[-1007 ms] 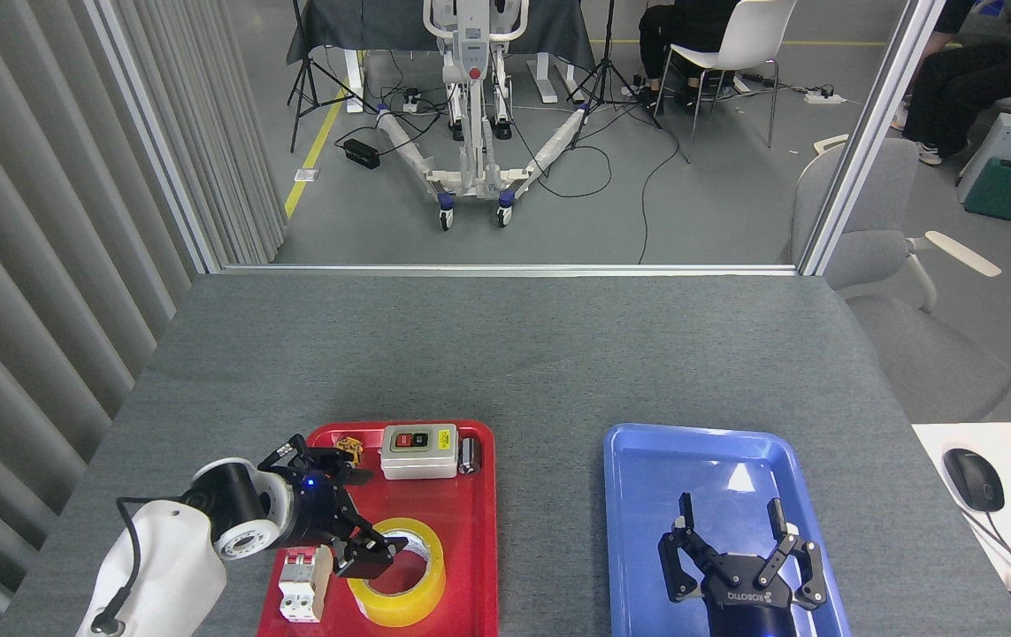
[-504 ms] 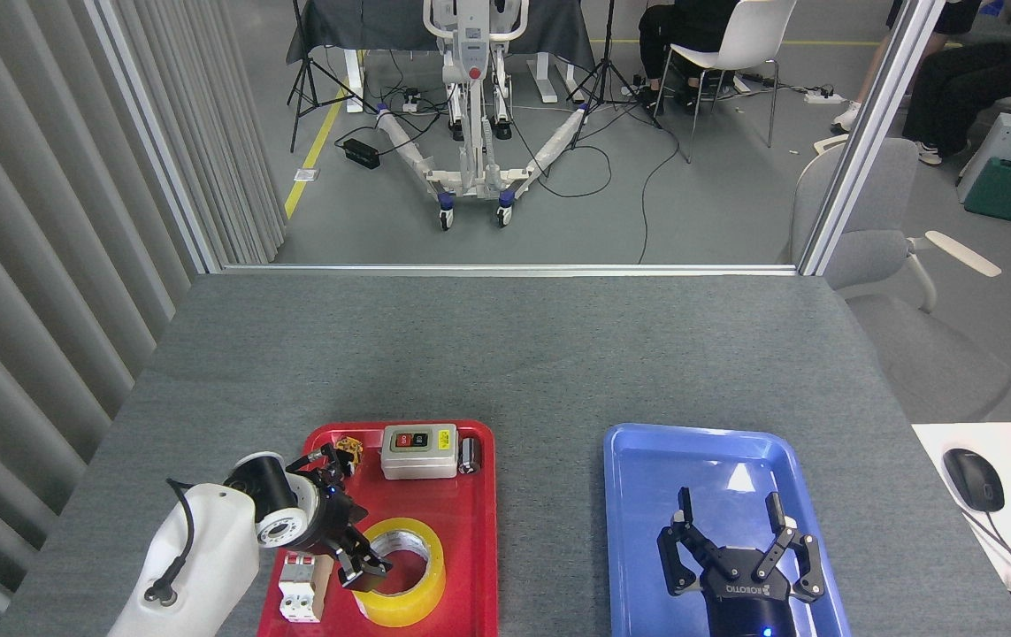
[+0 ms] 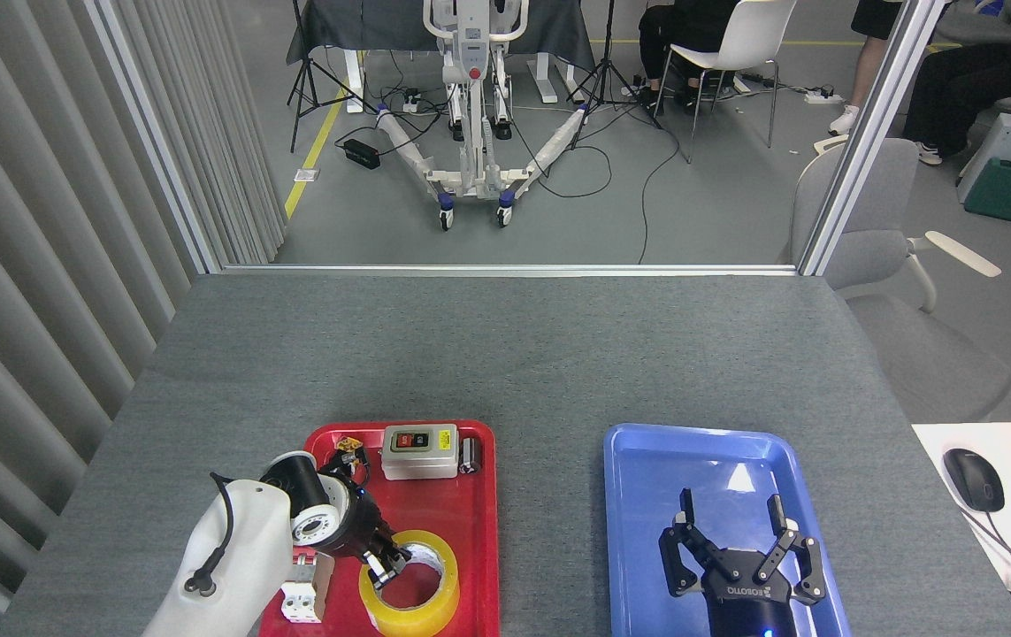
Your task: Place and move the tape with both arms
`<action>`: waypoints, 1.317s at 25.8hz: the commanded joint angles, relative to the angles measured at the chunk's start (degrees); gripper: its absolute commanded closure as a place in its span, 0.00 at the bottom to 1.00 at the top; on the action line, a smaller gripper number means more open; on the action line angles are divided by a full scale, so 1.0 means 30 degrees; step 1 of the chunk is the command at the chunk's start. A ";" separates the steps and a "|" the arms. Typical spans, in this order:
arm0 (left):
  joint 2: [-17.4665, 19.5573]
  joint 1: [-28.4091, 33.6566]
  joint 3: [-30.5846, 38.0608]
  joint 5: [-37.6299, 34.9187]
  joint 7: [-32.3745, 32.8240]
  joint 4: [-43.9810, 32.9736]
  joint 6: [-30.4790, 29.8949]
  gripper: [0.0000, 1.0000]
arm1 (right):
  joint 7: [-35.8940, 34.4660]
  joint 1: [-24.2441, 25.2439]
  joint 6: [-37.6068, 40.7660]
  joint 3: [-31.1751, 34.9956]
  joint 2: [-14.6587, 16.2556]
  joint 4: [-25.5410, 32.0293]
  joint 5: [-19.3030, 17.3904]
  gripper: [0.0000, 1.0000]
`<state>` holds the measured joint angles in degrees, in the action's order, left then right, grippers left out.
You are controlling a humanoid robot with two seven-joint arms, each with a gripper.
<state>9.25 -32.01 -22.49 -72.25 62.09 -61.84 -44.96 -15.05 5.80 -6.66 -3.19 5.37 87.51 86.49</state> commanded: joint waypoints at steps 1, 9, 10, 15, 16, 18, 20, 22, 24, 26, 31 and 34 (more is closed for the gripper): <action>-0.0126 -0.0285 0.0143 0.0383 -0.0130 -0.0071 -0.0013 1.00 | 0.0036 0.0000 0.0022 0.0010 0.0027 -0.0108 -0.0032 0.00; -0.0243 -0.0432 0.1902 1.5061 -0.0394 -0.0159 -0.0013 1.00 | 0.0065 -0.0030 0.0227 0.0010 0.0027 -0.0108 -0.0032 0.00; -0.0272 -0.0432 0.1902 1.5764 -0.0394 -0.0159 -0.0013 1.00 | 0.0065 -0.0030 0.0285 0.0010 0.0027 -0.0108 -0.0032 0.00; -0.2146 -0.0256 0.1755 1.5794 -0.0511 0.0192 -0.0013 1.00 | 0.0065 -0.0030 0.0432 0.0010 0.0027 -0.0196 -0.0032 0.00; -0.2791 -0.0285 0.1784 1.5764 -0.0511 0.0836 -0.0013 1.00 | 0.0065 -0.0030 0.0432 0.0010 -0.0003 -0.0196 -0.0032 0.00; -0.3846 -0.0754 0.1755 1.5589 -0.0335 0.2068 -0.0013 1.00 | 0.0065 -0.0030 0.0461 0.0010 0.0027 -0.0225 -0.0032 0.00; -0.4110 -0.1399 0.1755 1.5559 -0.0218 0.2566 -0.0013 1.00 | 0.0065 -0.0030 0.0491 0.0010 0.0027 -0.0342 -0.0032 0.00; -0.4139 -0.1458 0.1755 1.5559 -0.0189 0.2595 -0.0013 1.00 | 0.0036 -0.0088 0.0578 0.0010 0.0027 -0.0518 -0.0032 0.00; -0.4139 -0.1458 0.1726 1.5559 -0.0160 0.2654 -0.0013 1.00 | 0.0036 -0.0088 0.0696 -0.0019 0.0027 -0.0518 -0.0002 0.00; -0.4198 -0.1458 0.1726 1.5589 -0.0189 0.2683 -0.0013 1.00 | 0.0036 -0.0118 0.0725 -0.0019 0.0027 -0.0518 -0.0032 0.00; -0.4139 -0.1399 0.1726 1.5589 -0.0189 0.2683 -0.0013 1.00 | 0.0036 -0.0118 0.1077 -0.0019 0.0027 -0.0782 -0.0002 0.00; -0.4110 -0.1399 0.1726 1.5589 -0.0189 0.2683 -0.0013 1.00 | 0.0065 -0.0264 0.1077 -0.0049 0.0027 -0.0811 -0.0002 0.00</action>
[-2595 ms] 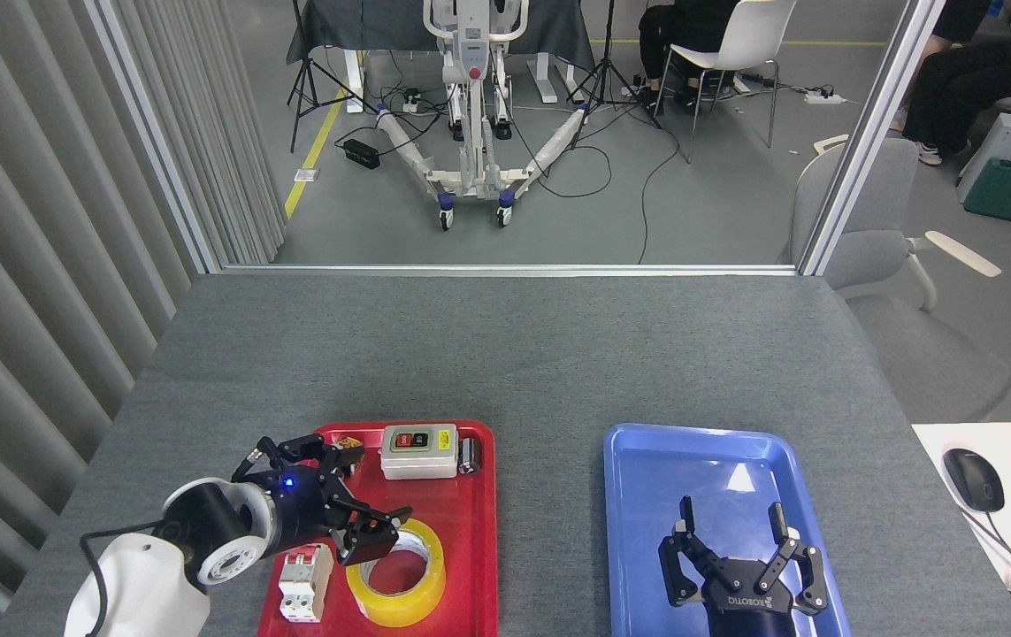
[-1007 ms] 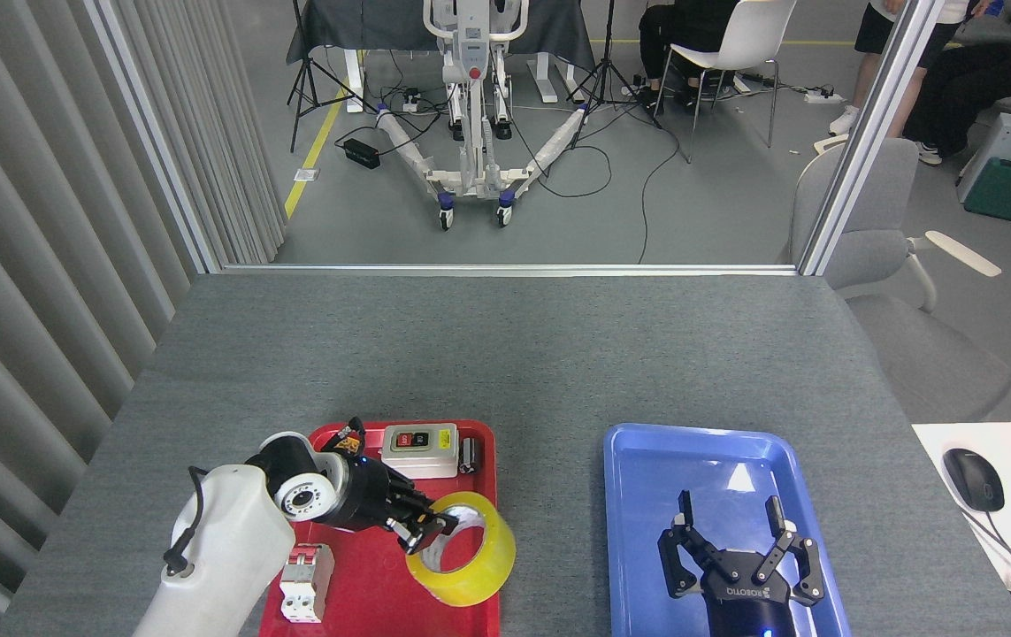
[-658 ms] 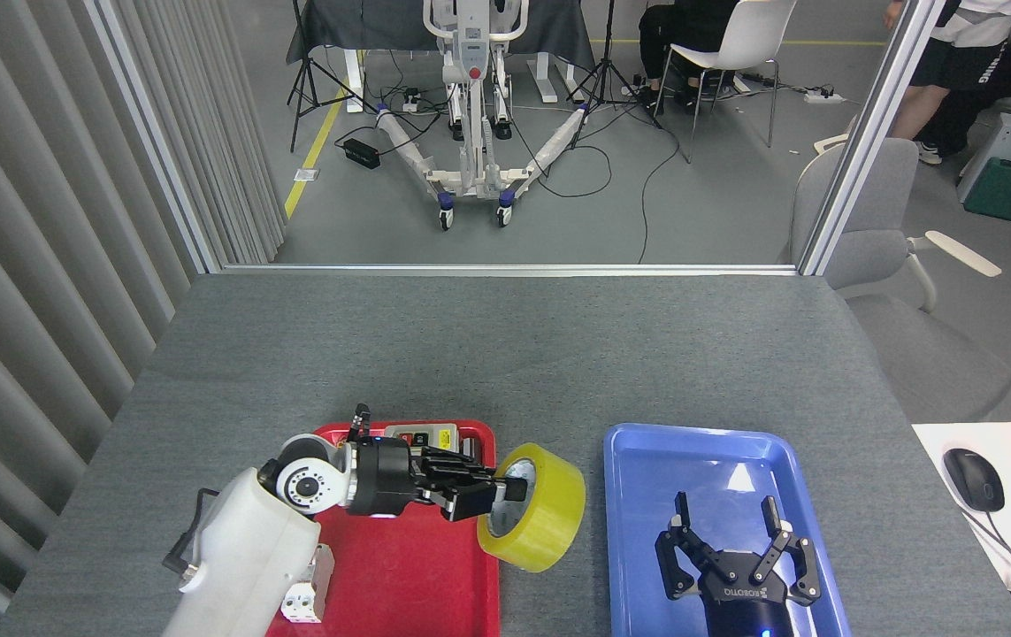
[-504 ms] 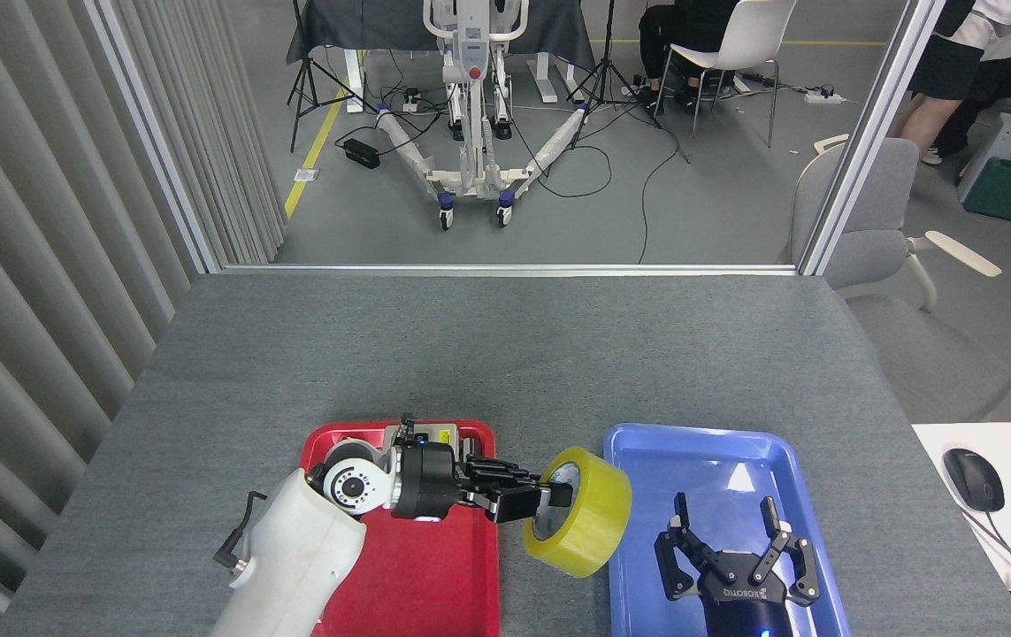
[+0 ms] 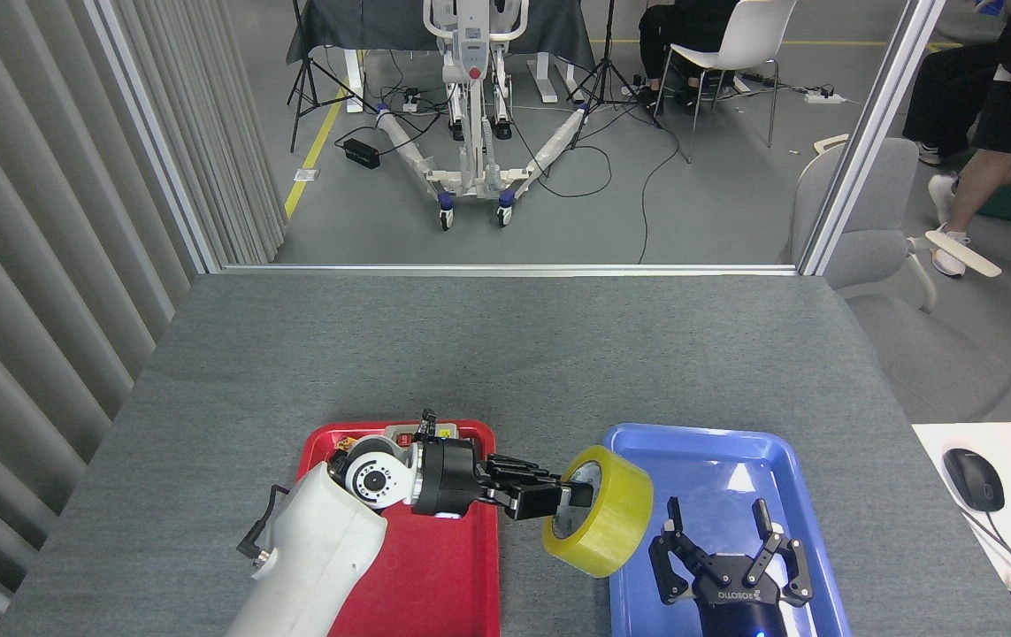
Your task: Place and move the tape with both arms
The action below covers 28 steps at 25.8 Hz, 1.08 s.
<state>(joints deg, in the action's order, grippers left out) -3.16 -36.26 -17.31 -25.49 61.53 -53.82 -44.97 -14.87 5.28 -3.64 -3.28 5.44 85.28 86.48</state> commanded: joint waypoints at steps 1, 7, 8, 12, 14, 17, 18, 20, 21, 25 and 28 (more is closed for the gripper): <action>0.0029 0.0016 -0.0002 0.0001 -0.0002 0.0009 -0.0010 1.00 | -0.0022 -0.0118 0.0070 -0.0021 0.0002 -0.0067 0.0002 0.00; 0.0088 0.0016 -0.0002 0.0001 -0.0002 0.0009 -0.0010 1.00 | 0.0036 -0.0294 0.0070 0.0008 0.0002 -0.0096 0.0002 0.00; 0.0088 0.0016 -0.0002 0.0001 -0.0002 0.0009 -0.0010 1.00 | 0.0036 -0.0294 0.0070 0.0008 0.0002 -0.0184 0.0002 0.00; 0.0117 0.0045 -0.0002 0.0060 -0.0002 -0.0021 -0.0010 1.00 | 0.0036 -0.0352 0.0099 0.0008 0.0002 -0.0213 0.0002 0.00; 0.0117 0.0074 -0.0002 0.0060 -0.0002 0.0009 -0.0010 1.00 | 0.0036 -0.0352 0.0099 0.0008 0.0002 -0.0213 0.0002 0.00; 0.0117 0.0074 0.0027 0.0089 -0.0032 -0.0021 -0.0010 1.00 | 0.0036 -0.0294 0.0099 -0.0021 0.0002 -0.0213 0.0002 0.00; 0.0117 0.0074 0.0027 0.0089 -0.0031 -0.0021 -0.0010 1.00 | 0.0036 -0.0294 0.0099 -0.0021 -0.0027 -0.0213 0.0002 0.00; 0.0117 0.0074 -0.0002 0.0089 -0.0032 -0.0021 -0.0010 1.00 | 0.0036 -0.0265 0.0070 -0.0050 -0.0057 -0.0213 0.0002 0.00; 0.0117 0.0074 0.0027 0.0089 -0.0032 -0.0021 -0.0010 1.00 | 0.0036 -0.0294 0.0070 -0.0050 -0.0086 -0.0213 0.0002 0.00; 0.0175 0.0074 0.0027 0.0147 -0.0032 -0.0021 -0.0010 1.00 | 0.0066 -0.0294 0.0099 -0.0080 -0.0203 -0.0272 0.0002 0.00; 0.0146 0.0074 0.0056 0.0206 -0.0032 -0.0167 -0.0010 1.00 | 0.0066 -0.0294 0.0099 -0.0080 -0.0232 -0.0272 0.0002 0.00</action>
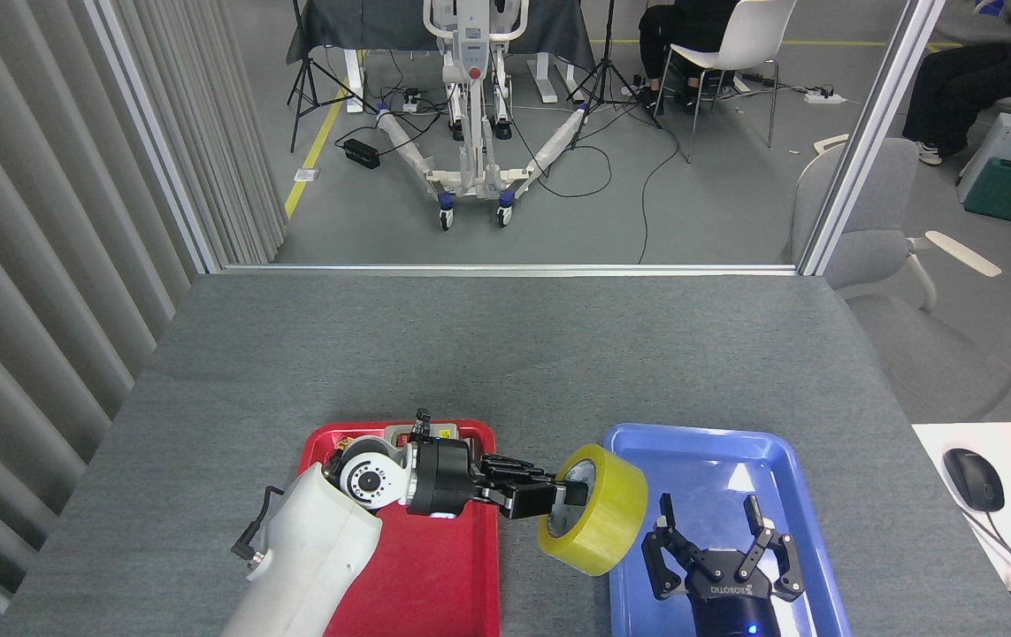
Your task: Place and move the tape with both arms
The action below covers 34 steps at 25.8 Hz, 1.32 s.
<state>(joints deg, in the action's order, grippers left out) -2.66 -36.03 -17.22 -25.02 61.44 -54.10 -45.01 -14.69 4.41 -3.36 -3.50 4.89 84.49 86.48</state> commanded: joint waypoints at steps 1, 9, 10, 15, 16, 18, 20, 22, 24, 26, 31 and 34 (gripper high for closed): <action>-0.0049 0.0000 0.0027 0.0048 -0.0003 -0.0102 0.0002 1.00 | 0.0004 0.0025 -0.0022 -0.0004 -0.0048 -0.0008 0.0000 0.00; -0.0020 -0.0176 0.0027 0.0077 -0.0003 -0.0131 0.0002 1.00 | 0.0004 0.0054 -0.0022 -0.0004 -0.0078 -0.0067 0.0000 0.00; -0.0020 -0.0176 0.0027 0.0077 -0.0003 -0.0131 0.0002 1.00 | 0.0004 0.0054 -0.0022 -0.0004 -0.0048 -0.0067 -0.0029 0.00; -0.0225 -0.0176 0.0027 0.0019 -0.0032 -0.0102 0.0002 1.00 | 0.0033 0.0025 0.0007 -0.0033 -0.0048 -0.0272 -0.0059 0.00; -0.0108 -0.0176 0.0027 0.0048 -0.0032 -0.0131 0.0002 1.00 | 0.0033 -0.0005 0.0036 -0.0033 -0.0048 -0.0301 -0.0059 0.00; -0.0020 -0.0147 -0.0002 0.0077 -0.0061 -0.0131 0.0002 1.00 | 0.0033 -0.0034 0.0036 -0.0033 -0.0048 -0.0360 -0.0088 0.00; -0.0079 -0.0118 -0.0002 0.0077 -0.0061 -0.0248 0.0002 1.00 | 0.0033 -0.0063 0.0036 -0.0033 -0.0019 -0.0360 -0.0059 0.00; -0.0196 -0.0030 -0.0002 0.0019 -0.0061 -0.0277 0.0002 1.00 | 0.0033 -0.0092 0.0037 -0.0033 -0.0019 -0.0360 -0.0059 0.00; -0.0167 0.0000 -0.0002 0.0019 -0.0061 -0.0277 0.0002 1.00 | 0.0033 -0.0121 0.0036 -0.0004 -0.0078 -0.0360 -0.0059 0.00; -0.0137 0.0000 -0.0002 0.0048 -0.0061 -0.0277 0.0002 1.00 | 0.0033 -0.0093 0.0036 0.0025 -0.0078 -0.0331 -0.0059 0.00; -0.0196 0.0000 -0.0002 0.0048 -0.0091 -0.0277 0.0002 1.00 | -0.0640 0.0464 0.1501 -0.0121 0.0098 0.0343 0.0000 0.00; -0.0137 0.0000 -0.0002 0.0048 -0.0091 -0.0307 0.0002 1.00 | -0.1695 0.1226 0.5660 -0.0004 0.0859 0.1632 0.0059 0.00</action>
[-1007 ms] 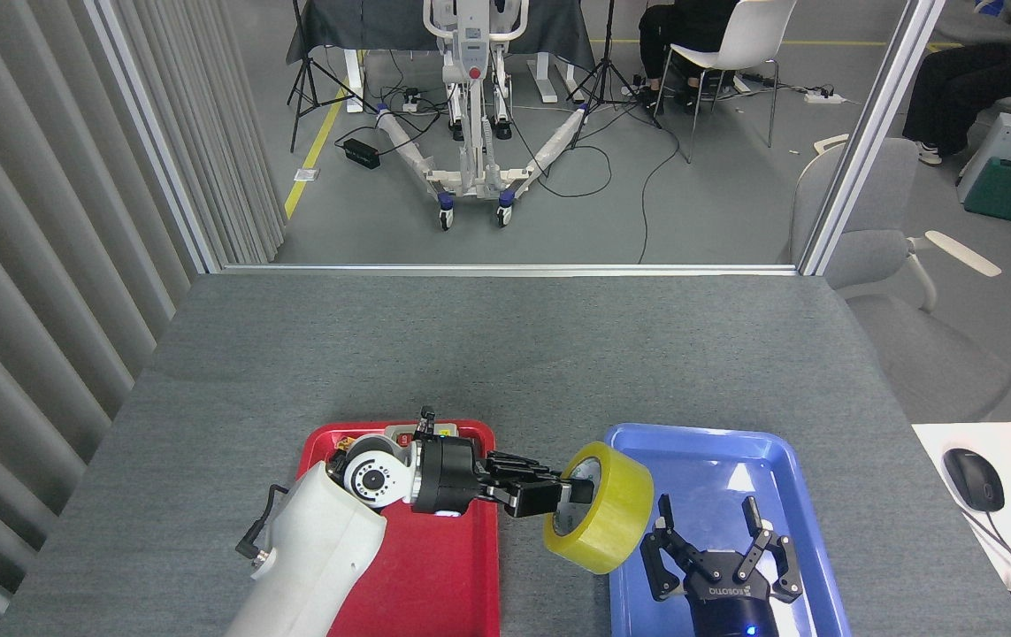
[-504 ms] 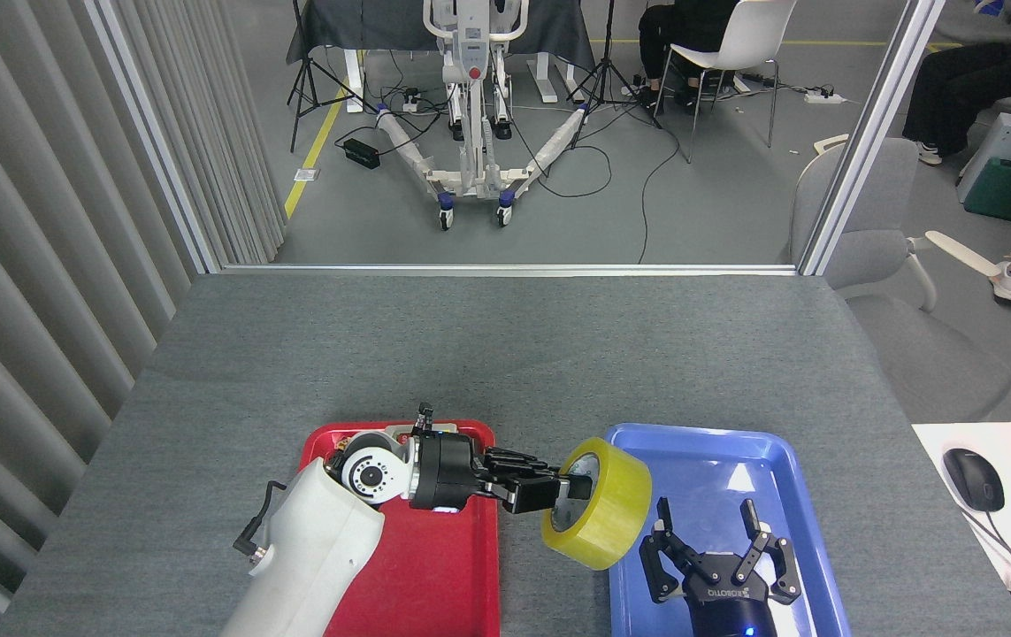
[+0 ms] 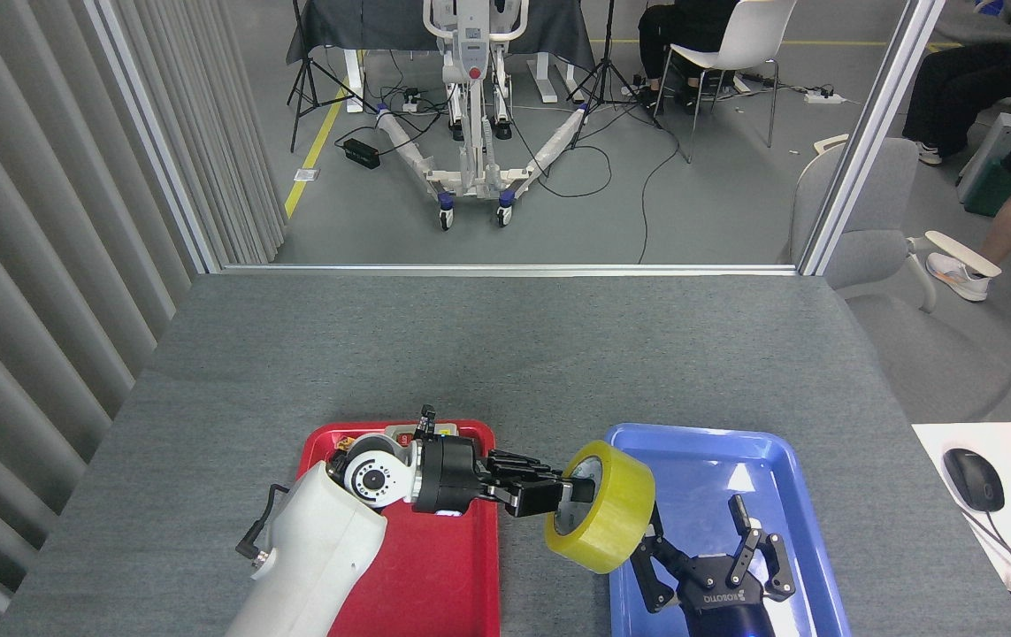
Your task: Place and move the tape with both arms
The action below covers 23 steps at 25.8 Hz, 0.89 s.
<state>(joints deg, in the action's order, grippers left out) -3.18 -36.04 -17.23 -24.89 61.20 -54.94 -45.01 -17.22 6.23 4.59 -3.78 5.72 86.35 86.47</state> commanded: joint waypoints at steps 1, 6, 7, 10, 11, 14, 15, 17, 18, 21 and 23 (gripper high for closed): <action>0.0036 0.0031 0.0000 0.0007 -0.0008 -0.0027 0.0004 1.00 | -0.0851 0.0795 0.4299 0.0087 0.1316 0.1245 0.0035 0.00; -0.0023 0.0060 0.0029 0.0007 -0.0008 -0.0027 0.0004 1.00 | -0.1378 0.1263 1.0041 -0.0030 0.3309 0.2035 -0.0024 0.00; -0.0023 0.0060 0.0000 0.0007 -0.0008 -0.0027 0.0004 1.00 | -0.1554 0.1674 1.0892 -0.0001 0.3807 0.2358 -0.0054 0.00; -0.0052 0.0060 0.0000 0.0007 -0.0008 -0.0027 0.0004 1.00 | -0.1730 0.2318 1.2503 -0.0030 0.4393 0.2856 -0.0054 0.00; -0.0052 0.0060 0.0000 0.0007 -0.0008 -0.0027 0.0004 1.00 | -0.1759 0.2347 1.2620 -0.0089 0.4423 0.2915 -0.0054 0.00; -0.0052 0.0060 0.0000 0.0007 -0.0008 -0.0027 0.0004 1.00 | -0.1759 0.2289 1.2796 -0.0733 0.4481 0.3178 -0.0054 0.00; -0.0052 0.0060 -0.0029 -0.0051 -0.0008 -0.0027 0.0004 1.00 | -0.1759 0.2113 1.2738 -0.1055 0.4510 0.3178 -0.0054 0.00; -0.0081 0.0295 -0.0235 -0.0081 -0.0008 -0.0086 0.0004 1.00 | -0.1730 0.1967 1.2357 -0.1319 0.4510 0.3207 -0.0054 0.02; -0.0081 0.0441 -0.0557 -0.0110 -0.0008 -0.0115 0.0004 1.00 | -0.1730 0.1791 1.2093 -0.1436 0.4510 0.3178 -0.0083 0.04; -0.0228 0.0676 -0.1114 -0.0198 -0.0008 -0.0408 0.0004 1.00 | -0.1730 0.1527 1.1507 -0.2257 0.4598 0.3178 -0.0083 0.07; -0.0228 0.0851 -0.1143 -0.0198 -0.0008 -0.0467 0.0004 1.00 | -0.1730 0.1586 1.1156 -0.2345 0.4774 0.3120 -0.0083 0.07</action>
<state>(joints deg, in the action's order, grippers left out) -3.68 -34.15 -19.93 -25.39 61.15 -55.91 -44.99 -22.41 11.16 39.55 -9.73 19.54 95.83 86.23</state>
